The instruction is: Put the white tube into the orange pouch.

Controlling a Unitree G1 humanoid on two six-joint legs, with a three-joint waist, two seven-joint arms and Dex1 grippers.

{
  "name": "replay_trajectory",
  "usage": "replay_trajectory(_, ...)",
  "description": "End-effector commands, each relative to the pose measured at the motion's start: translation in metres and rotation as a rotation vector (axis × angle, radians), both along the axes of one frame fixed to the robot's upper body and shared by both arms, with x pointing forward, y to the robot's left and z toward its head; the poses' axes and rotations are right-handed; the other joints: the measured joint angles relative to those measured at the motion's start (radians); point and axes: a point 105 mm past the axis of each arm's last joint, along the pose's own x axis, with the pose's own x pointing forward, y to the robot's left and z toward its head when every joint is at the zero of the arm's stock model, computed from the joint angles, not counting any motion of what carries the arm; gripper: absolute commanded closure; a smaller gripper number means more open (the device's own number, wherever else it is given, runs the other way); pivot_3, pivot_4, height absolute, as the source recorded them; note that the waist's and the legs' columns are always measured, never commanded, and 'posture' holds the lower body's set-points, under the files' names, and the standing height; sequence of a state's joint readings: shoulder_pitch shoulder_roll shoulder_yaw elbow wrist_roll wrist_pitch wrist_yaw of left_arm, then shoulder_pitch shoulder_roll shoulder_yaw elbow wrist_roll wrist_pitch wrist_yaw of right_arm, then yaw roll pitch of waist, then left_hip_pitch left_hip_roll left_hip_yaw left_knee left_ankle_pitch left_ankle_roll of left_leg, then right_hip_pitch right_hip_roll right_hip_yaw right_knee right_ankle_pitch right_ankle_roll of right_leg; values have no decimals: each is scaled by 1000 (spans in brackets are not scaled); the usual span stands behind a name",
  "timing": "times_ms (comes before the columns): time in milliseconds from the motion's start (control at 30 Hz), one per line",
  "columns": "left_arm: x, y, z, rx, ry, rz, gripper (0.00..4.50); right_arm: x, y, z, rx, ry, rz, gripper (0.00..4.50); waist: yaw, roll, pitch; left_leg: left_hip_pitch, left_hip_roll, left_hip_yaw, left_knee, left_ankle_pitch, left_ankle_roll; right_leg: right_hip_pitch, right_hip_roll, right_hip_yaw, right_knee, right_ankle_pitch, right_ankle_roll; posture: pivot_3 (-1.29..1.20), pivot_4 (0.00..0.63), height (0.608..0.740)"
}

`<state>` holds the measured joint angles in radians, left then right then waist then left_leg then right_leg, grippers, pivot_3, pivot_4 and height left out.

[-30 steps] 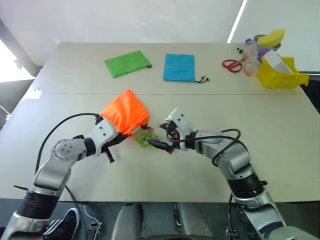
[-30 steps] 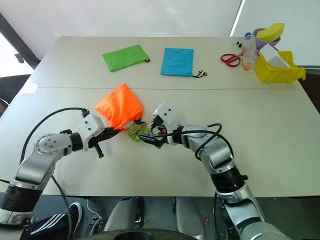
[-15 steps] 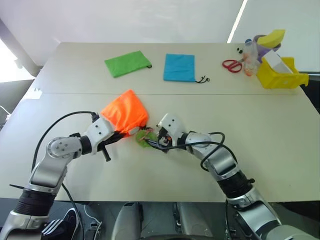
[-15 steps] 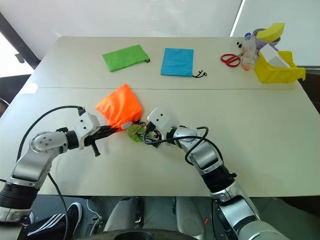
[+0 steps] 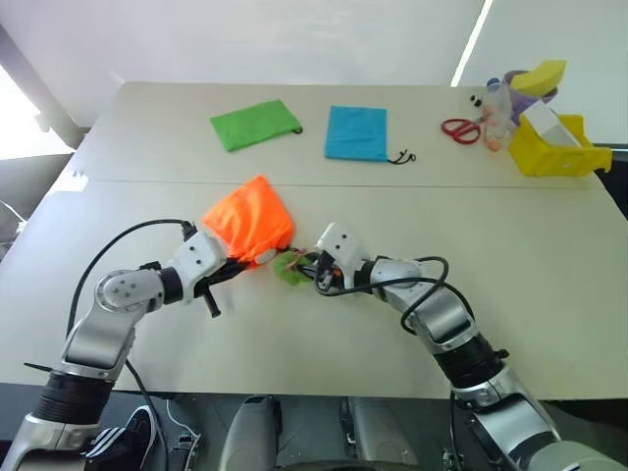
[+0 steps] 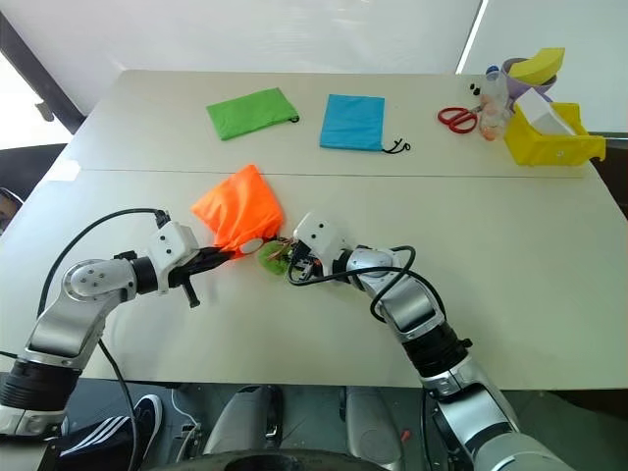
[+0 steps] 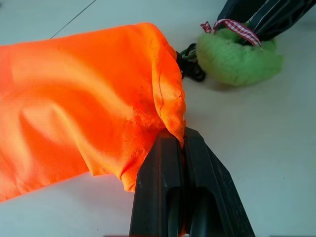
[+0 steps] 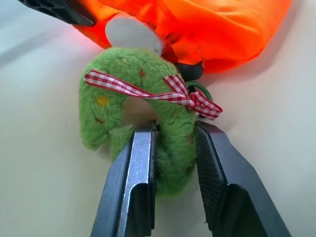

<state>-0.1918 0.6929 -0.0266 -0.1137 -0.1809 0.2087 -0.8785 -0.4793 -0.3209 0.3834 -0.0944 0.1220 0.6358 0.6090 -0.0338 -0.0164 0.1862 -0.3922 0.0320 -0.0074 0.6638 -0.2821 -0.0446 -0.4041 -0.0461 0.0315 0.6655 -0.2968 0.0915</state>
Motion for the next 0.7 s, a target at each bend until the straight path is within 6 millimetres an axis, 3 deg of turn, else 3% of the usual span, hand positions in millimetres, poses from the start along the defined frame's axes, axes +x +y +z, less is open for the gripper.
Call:
replay_trajectory(33, -1, -5, 4, 3, -28, -18, 4500, 4, -13, -4, -46, -3, -38, 4462, 1, 0, 0, 0, 0, 0, 0, 0, 0, 0, 0, 0, 0, 0, 0, 0, 150, 740)
replay_trajectory(233, -2, -7, 4, -3, -27, -21, 4500, 1, -21, 2, -43, -13, -30, 4462, 10, 0, 0, 0, 0, 0, 0, 0, 0, 0, 0, 0, 0, 0, 0, 0, 150, 740)
replay_trajectory(467, -6, -11, 4, -26, -5, -51, 4500, 5, -60, 39, 4, -67, -12, 4462, 21, 0, 0, -1, -1, 1, 0, 0, 0, 0, -1, 0, -2, 0, 0, 0, 150, 740)
replay_trajectory(700, -3, -20, 9, -64, 1, -76, 4500, -6, -57, 50, 81, -67, 56, 4462, 14, 0, 0, 0, 2, 1, -2, 0, 0, -1, 4, 0, 0, 0, 0, 0, 150, 740)
